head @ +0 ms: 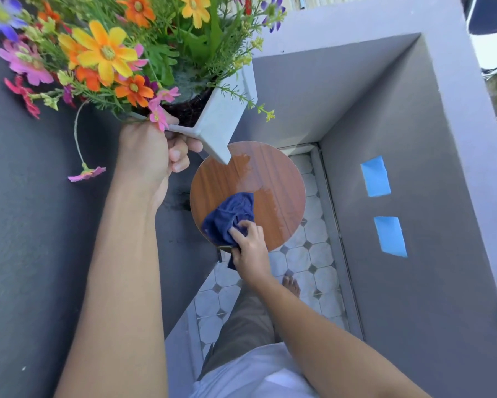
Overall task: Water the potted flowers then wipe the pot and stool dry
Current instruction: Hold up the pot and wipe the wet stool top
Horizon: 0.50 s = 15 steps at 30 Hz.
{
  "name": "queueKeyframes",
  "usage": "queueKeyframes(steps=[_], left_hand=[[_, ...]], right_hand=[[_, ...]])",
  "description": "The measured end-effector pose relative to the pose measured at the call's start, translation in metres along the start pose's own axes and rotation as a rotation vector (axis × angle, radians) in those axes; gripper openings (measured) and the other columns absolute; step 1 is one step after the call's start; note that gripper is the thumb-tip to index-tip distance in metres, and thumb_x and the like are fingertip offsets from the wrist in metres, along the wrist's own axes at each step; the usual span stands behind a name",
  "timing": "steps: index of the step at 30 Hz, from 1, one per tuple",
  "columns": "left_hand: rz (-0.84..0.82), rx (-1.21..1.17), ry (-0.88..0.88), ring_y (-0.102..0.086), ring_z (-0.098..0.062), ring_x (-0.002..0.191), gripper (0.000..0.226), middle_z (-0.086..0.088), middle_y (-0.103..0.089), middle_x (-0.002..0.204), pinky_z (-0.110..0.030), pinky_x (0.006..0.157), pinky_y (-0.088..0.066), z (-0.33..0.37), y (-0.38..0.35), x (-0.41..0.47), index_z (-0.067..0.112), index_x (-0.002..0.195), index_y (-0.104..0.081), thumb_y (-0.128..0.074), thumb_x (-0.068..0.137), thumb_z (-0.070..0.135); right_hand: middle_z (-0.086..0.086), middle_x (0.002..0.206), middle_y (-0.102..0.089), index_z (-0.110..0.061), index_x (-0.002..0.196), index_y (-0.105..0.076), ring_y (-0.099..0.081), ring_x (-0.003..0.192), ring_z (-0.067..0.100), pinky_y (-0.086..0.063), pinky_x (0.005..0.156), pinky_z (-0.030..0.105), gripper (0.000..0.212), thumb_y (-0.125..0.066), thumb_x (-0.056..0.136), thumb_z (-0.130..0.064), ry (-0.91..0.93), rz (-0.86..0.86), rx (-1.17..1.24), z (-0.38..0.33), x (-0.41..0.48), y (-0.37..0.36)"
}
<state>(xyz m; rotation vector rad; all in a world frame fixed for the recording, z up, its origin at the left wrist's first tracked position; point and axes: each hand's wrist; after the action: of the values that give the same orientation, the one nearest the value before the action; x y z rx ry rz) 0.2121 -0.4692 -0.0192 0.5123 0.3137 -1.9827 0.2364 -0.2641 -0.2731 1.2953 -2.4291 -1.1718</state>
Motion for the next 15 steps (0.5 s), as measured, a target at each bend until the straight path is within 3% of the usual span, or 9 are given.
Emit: queueKeyframes(steps=[4, 6, 11, 15], left_hand=[[-0.001, 0.009, -0.010, -0.043, -0.014, 0.036, 0.027, -0.017, -0.051, 0.052, -0.024, 0.039, -0.023, 0.001, 0.000, -0.002, 0.011, 0.067, -0.044, -0.035, 0.088, -0.004], [-0.002, 0.017, -0.010, -0.044, -0.013, 0.036, 0.026, -0.019, -0.049, 0.059, -0.024, 0.039, -0.024, 0.001, 0.000, -0.002, 0.010, 0.068, -0.044, -0.036, 0.089, -0.003], [0.000, 0.015, 0.004, -0.040, -0.017, 0.041, 0.024, -0.011, -0.056, 0.046, -0.023, 0.038, -0.024, 0.000, -0.002, 0.000, 0.010, 0.069, -0.043, -0.037, 0.089, -0.002], [-0.003, 0.004, 0.009, -0.038, -0.018, 0.044, 0.027, -0.007, -0.057, 0.044, -0.022, 0.038, -0.024, 0.000, -0.004, -0.002, 0.011, 0.066, -0.043, -0.035, 0.089, -0.002]], right_hand=[[0.019, 0.121, -0.056, -0.010, 0.122, -0.069, -0.047, 0.109, 0.031, -0.038, 0.092, 0.029, 0.060, -0.063, 0.066, 0.012, -0.022, 0.053, -0.044, 0.056, -0.006, 0.037], [0.020, 0.123, -0.054, -0.007, 0.122, -0.068, -0.045, 0.113, 0.029, -0.041, 0.096, 0.034, 0.056, -0.064, 0.069, 0.012, -0.102, 0.115, -0.053, 0.078, 0.000, 0.058], [0.014, 0.122, -0.052, -0.008, 0.114, -0.067, -0.046, 0.115, 0.032, -0.053, 0.077, 0.042, 0.045, -0.059, 0.074, 0.011, -0.232, 0.230, -0.104, 0.091, 0.032, 0.088], [0.016, 0.125, -0.051, -0.008, 0.113, -0.065, -0.045, 0.118, 0.034, -0.053, 0.075, 0.043, 0.043, -0.059, 0.074, 0.008, -0.222, 0.203, -0.099, 0.070, 0.039, 0.076]])
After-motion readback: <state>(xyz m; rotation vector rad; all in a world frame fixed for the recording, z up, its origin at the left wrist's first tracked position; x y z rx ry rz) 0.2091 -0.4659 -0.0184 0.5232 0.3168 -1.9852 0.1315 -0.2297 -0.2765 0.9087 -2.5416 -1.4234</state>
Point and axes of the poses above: each hand's wrist, its own x-axis towards the middle knuckle, its own y-axis out of the back of the hand, z = x × y
